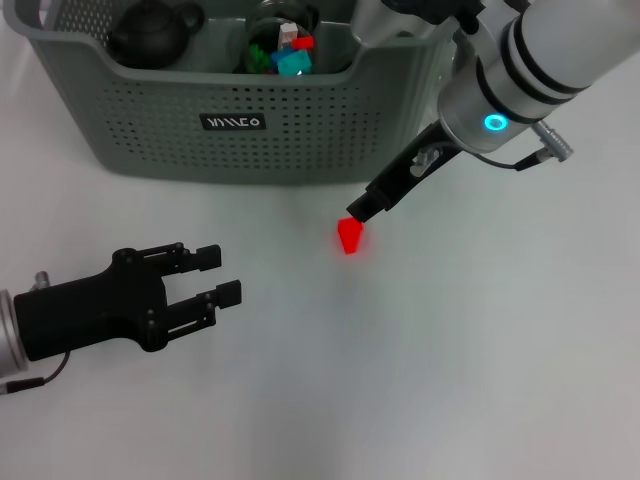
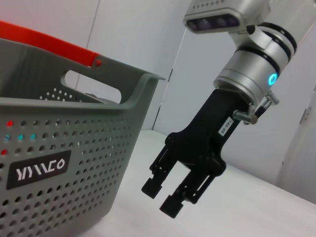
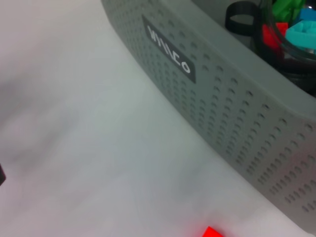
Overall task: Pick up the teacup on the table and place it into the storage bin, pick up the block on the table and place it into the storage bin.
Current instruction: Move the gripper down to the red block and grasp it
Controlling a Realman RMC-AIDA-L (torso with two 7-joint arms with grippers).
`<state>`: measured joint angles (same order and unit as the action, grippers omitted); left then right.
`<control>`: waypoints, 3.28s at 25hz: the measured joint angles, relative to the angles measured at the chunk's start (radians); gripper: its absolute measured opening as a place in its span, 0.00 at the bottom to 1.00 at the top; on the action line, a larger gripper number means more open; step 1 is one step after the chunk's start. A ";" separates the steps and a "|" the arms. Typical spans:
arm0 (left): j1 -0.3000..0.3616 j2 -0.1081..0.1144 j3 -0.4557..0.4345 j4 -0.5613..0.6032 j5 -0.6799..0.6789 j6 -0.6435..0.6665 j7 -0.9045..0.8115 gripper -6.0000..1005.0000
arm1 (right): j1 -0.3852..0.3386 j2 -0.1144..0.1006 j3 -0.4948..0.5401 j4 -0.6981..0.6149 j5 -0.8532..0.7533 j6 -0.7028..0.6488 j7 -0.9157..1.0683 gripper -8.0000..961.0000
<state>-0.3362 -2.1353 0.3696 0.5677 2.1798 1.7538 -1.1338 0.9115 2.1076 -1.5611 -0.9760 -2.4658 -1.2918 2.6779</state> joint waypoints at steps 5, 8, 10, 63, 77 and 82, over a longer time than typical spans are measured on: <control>-0.003 0.000 0.000 -0.002 0.000 -0.006 0.000 0.54 | -0.016 -0.001 -0.070 -0.018 0.014 0.028 -0.035 0.62; -0.005 0.000 0.000 -0.002 0.000 -0.006 0.000 0.54 | -0.049 0.000 -0.130 -0.051 0.016 0.057 -0.172 0.62; -0.004 0.000 0.000 -0.002 0.000 -0.007 0.001 0.54 | -0.076 -0.002 -0.161 -0.069 0.012 0.097 -0.224 0.62; 0.003 -0.002 0.002 -0.003 0.000 -0.033 0.000 0.54 | -0.073 -0.007 -0.172 0.074 0.174 0.105 -0.298 0.75; -0.001 -0.002 0.003 -0.003 0.000 -0.033 0.000 0.54 | -0.063 0.001 -0.213 0.130 0.181 0.211 -0.298 0.74; -0.001 -0.002 0.003 -0.003 0.000 -0.033 0.000 0.54 | -0.066 0.002 -0.229 0.131 0.183 0.241 -0.300 0.72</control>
<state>-0.3372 -2.1371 0.3727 0.5644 2.1798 1.7211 -1.1336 0.8453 2.1100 -1.7904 -0.8451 -2.2824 -1.0507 2.3777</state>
